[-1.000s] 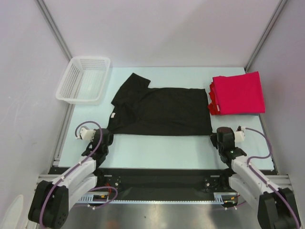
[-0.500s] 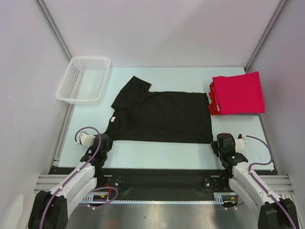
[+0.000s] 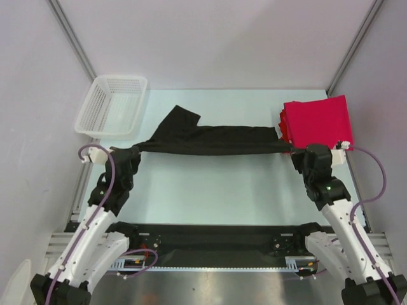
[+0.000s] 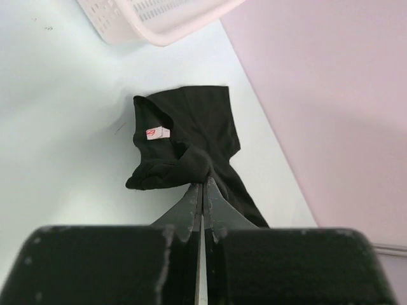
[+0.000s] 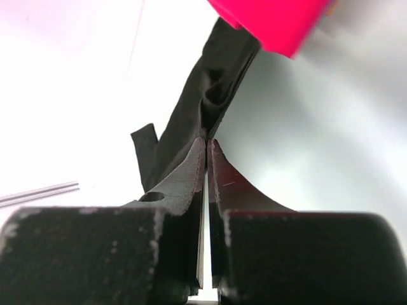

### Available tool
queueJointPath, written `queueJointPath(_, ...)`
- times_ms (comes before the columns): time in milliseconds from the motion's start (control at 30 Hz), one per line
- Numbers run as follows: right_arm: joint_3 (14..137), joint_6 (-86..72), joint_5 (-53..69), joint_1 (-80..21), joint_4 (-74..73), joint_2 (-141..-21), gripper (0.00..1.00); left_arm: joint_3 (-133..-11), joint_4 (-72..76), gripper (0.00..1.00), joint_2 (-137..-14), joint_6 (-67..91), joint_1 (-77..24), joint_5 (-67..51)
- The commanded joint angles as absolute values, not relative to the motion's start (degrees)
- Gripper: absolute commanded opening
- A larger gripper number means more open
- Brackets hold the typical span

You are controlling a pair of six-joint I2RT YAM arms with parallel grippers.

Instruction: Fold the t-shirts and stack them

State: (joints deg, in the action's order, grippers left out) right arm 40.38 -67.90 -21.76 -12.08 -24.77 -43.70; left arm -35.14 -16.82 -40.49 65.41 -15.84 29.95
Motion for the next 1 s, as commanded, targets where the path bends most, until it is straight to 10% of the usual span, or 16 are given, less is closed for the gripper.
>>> queueJointPath(0,35.53,-69.85,-22.51,-11.95,-32.69,-39.57,0.0,-28.26,-25.31,0.0,-35.88,65.55,-15.21,30.85)
queueJointPath(367,12.92,-75.41,-17.58,-12.66,-42.98,-13.98,0.05,-7.12,-34.45,0.0,-13.02,73.92,-15.12,27.51)
queueJointPath(500,13.8,-73.92,-17.67,-12.75,-43.69,-15.2,0.36,-7.11,-34.98,0.08,-14.58,73.57,-15.21,27.68)
queueJointPath(967,24.79,-65.3,-19.42,-18.36,-34.8,-32.87,0.39,-11.69,-36.21,0.05,-17.58,69.96,-15.21,30.41)
